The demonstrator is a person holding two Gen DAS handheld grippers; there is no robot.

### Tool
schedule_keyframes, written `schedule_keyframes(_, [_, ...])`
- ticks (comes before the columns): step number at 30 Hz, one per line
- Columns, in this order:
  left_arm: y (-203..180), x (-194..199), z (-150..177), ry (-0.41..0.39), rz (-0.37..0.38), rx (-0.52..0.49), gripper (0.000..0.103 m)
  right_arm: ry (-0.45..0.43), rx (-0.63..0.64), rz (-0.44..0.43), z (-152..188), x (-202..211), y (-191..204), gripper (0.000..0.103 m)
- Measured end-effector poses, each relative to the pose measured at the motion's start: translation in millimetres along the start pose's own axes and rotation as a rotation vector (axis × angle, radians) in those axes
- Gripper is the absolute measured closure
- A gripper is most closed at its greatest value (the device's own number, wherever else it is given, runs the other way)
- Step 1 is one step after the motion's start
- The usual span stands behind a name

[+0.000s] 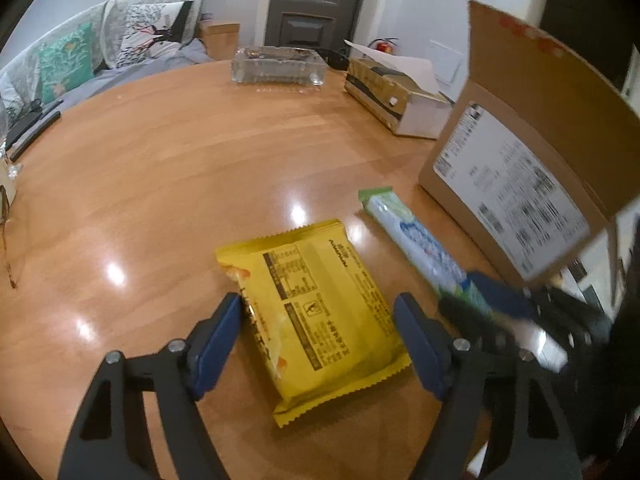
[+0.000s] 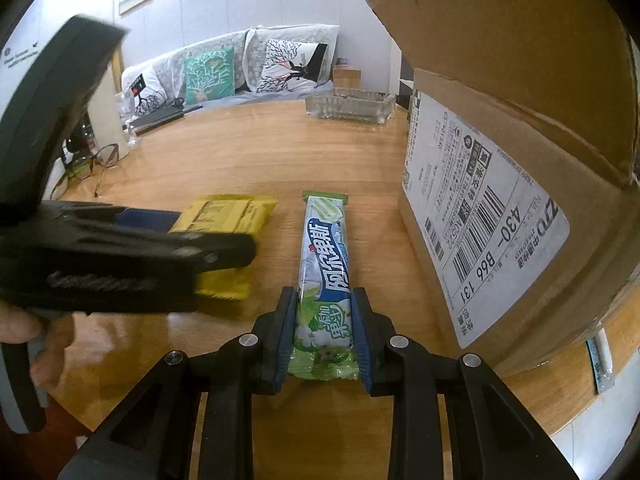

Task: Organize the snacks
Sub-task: 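Grasp the yellow biscuit pack with the left gripper while the right holds the green packet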

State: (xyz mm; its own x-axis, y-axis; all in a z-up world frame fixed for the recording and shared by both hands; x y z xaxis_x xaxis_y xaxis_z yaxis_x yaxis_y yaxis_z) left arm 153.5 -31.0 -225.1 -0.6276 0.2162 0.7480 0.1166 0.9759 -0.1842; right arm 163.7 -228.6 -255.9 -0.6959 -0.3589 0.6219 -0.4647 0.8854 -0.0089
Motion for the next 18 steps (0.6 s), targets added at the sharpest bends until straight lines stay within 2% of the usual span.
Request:
schedule_keyframes(6, [14.3,27.8,27.5,0.040,0.070,-0.080,0.029,0.009,0.006,-0.027,-0.2,2.0,8.4,0.080])
schedule_keyframes(8, [19.5,32.7,31.6,0.053,0.068,-0.081,0.029,0.013,0.007,-0.044,0.9,4.1,13.0,0.080])
schedule_keyframes(10, [27.3,37.3,35.8,0.065,0.039,-0.028,0.029,0.021,0.006,-0.067,2.1,6.0,18.2,0.080])
schedule_keyframes(14, [32.1,47.2,44.4,0.053,0.033,0.066,0.024,0.047,0.023,-0.109,6.3,12.2,29.2,0.078])
schedule_keyframes(18, [26.7,46.0,45.5,0.032,-0.024,0.097,0.021,0.062,0.034,-0.128,6.4,11.8,32.7,0.064])
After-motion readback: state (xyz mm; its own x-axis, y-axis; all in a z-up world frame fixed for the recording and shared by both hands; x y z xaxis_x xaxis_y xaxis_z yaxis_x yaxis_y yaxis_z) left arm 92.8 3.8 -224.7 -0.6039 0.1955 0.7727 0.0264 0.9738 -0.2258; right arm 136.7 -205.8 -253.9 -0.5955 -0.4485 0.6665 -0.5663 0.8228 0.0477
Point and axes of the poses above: each gripper's, at about its wrist camera, not at the fingertips, and x roughly against the way its jaws point, y to its left, z to its underside, the point moved 5 cm from there along -x, roughly the way its jaws point, and after that the axes turned 2 degrees about -y, right-handed, at the moved point
